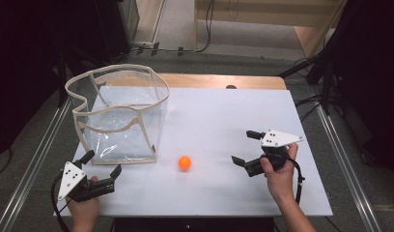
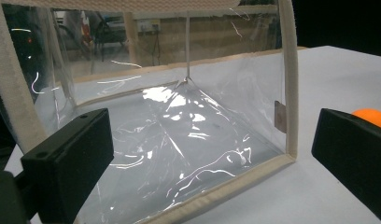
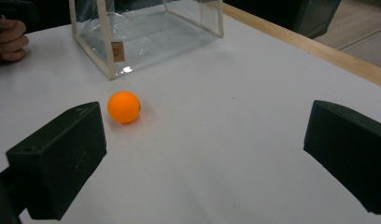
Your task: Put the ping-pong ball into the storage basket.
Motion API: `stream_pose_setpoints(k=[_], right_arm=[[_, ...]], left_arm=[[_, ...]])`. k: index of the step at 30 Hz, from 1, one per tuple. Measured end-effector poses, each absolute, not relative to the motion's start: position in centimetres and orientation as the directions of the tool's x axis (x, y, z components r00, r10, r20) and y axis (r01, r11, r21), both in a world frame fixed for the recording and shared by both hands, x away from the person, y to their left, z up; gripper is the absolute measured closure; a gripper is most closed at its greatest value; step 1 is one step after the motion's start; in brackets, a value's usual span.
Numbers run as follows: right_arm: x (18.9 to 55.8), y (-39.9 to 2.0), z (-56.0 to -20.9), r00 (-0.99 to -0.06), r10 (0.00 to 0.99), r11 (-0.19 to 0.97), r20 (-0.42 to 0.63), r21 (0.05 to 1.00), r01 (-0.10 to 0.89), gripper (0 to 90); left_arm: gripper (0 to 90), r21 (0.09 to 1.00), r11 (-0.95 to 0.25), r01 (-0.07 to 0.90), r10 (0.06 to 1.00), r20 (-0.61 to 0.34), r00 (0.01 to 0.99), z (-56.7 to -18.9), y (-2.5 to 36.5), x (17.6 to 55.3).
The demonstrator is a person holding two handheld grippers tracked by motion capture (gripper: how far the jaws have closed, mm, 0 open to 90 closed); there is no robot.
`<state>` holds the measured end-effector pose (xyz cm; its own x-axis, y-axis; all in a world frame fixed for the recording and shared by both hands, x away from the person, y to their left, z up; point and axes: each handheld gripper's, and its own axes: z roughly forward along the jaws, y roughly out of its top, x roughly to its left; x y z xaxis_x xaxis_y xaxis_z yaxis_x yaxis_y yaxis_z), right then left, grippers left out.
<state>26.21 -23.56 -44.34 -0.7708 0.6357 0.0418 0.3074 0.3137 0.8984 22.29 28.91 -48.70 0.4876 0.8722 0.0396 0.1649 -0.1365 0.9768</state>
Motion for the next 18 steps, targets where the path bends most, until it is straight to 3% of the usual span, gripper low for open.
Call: stream_pose_setpoints(k=[18], right_arm=[[27.2,-21.4,-43.8,-0.796,0.604,0.325,0.040,0.900,0.291,0.0]], left_arm=[[0.0,0.977,-0.136,0.164,0.871,0.039,0.489,-48.7,28.9,22.3]])
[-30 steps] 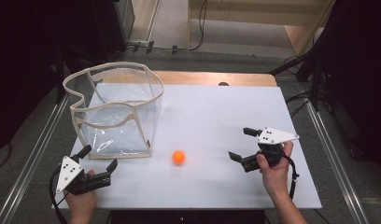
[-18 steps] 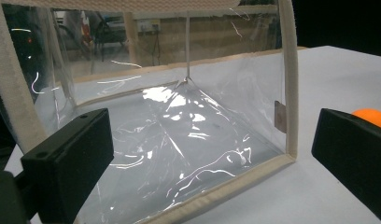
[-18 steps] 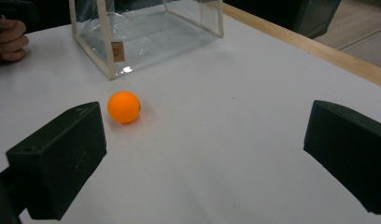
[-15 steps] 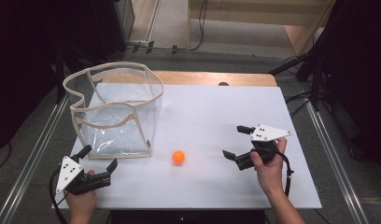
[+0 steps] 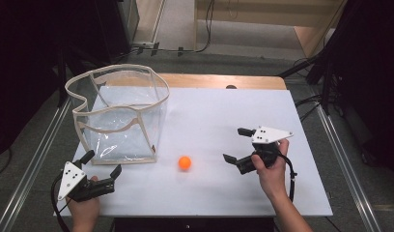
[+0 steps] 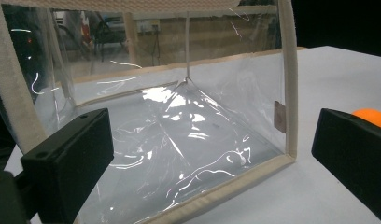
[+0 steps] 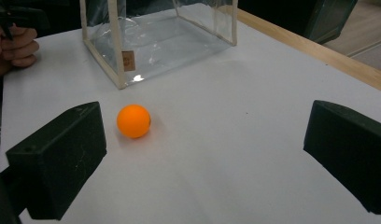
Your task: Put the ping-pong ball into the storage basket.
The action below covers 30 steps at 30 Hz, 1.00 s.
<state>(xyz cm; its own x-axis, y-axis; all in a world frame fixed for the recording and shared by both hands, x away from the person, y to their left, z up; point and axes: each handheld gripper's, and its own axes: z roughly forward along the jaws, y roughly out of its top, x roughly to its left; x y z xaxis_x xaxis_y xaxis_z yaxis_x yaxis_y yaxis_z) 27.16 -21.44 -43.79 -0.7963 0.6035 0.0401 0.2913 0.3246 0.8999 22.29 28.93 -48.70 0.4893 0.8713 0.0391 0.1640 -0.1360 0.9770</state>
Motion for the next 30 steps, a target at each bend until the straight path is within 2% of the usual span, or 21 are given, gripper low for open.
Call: stream_pose_setpoints(k=[30], right_arm=[[28.8,-18.4,-42.9,-0.835,0.549,0.373,0.036,0.883,0.284,0.0]], left_arm=[[0.0,0.977,-0.133,0.166,0.870,0.035,0.491,-48.7,29.0,22.3]])
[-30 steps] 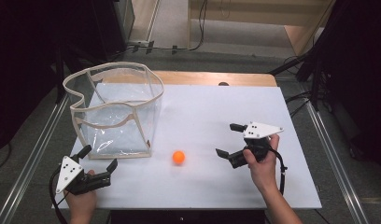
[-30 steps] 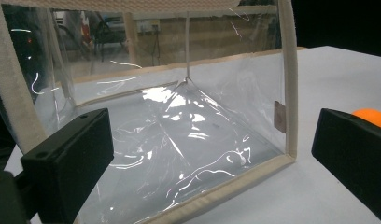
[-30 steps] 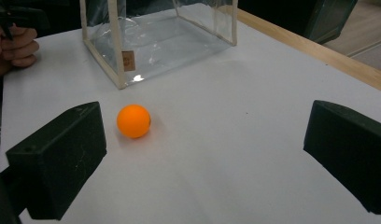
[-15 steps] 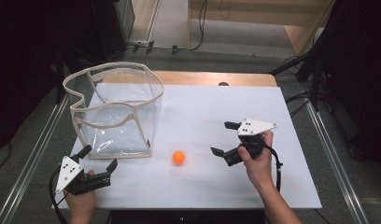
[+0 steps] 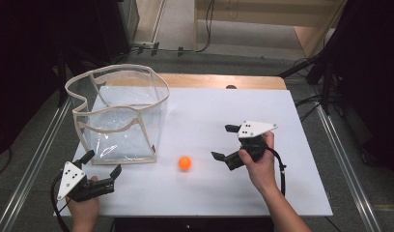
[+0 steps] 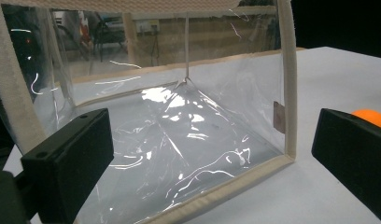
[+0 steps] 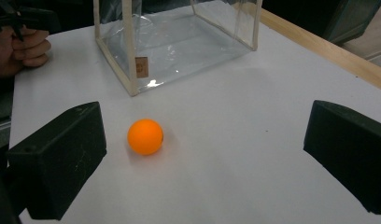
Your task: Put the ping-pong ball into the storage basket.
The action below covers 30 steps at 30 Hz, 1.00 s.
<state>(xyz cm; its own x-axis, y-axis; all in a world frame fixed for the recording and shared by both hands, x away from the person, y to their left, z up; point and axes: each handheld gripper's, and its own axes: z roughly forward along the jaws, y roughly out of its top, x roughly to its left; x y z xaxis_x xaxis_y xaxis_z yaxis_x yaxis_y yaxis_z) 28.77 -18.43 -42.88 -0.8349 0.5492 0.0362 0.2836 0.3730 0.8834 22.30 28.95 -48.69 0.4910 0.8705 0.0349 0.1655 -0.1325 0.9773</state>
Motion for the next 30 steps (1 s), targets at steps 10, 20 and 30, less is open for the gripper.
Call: stream_pose_setpoints(k=[10,20,30], right_arm=[[29.4,-17.3,-42.6,-0.848,0.528,0.392,0.040,0.874,0.286,0.0],[29.9,-15.8,-42.6,-0.866,0.498,0.418,0.046,0.862,0.286,0.0],[30.5,-14.1,-42.5,-0.880,0.472,0.438,0.048,0.854,0.281,0.0]], left_arm=[[0.0,0.977,-0.132,0.166,0.868,0.033,0.495,-48.7,29.0,22.3],[0.0,0.977,-0.131,0.165,0.868,0.033,0.496,-48.7,29.0,22.3],[0.0,0.977,-0.132,0.166,0.867,0.033,0.496,-48.7,29.0,22.3]])
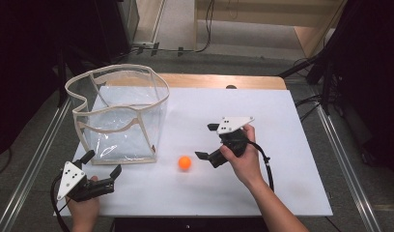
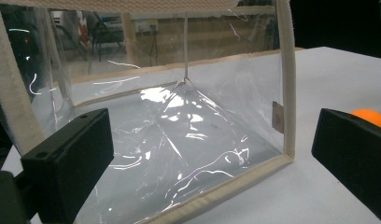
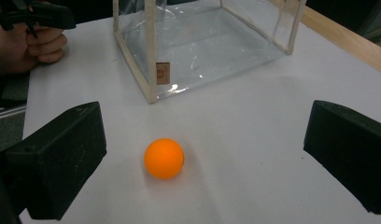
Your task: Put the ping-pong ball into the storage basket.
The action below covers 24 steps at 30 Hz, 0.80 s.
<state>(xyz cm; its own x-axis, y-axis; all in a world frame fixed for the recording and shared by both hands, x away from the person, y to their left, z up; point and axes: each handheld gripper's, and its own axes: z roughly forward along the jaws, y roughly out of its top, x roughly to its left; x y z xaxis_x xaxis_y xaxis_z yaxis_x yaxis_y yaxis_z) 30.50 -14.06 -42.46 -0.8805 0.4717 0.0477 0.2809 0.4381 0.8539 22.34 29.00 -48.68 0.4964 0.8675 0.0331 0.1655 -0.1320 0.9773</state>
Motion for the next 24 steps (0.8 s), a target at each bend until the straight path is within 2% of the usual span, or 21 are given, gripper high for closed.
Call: stream_pose_setpoints(k=[24], right_arm=[[31.6,-11.2,-42.5,-0.909,0.416,0.520,0.041,0.809,0.275,0.0]], left_arm=[[0.0,0.977,-0.133,0.165,0.866,0.034,0.498,-48.7,29.0,22.3]])
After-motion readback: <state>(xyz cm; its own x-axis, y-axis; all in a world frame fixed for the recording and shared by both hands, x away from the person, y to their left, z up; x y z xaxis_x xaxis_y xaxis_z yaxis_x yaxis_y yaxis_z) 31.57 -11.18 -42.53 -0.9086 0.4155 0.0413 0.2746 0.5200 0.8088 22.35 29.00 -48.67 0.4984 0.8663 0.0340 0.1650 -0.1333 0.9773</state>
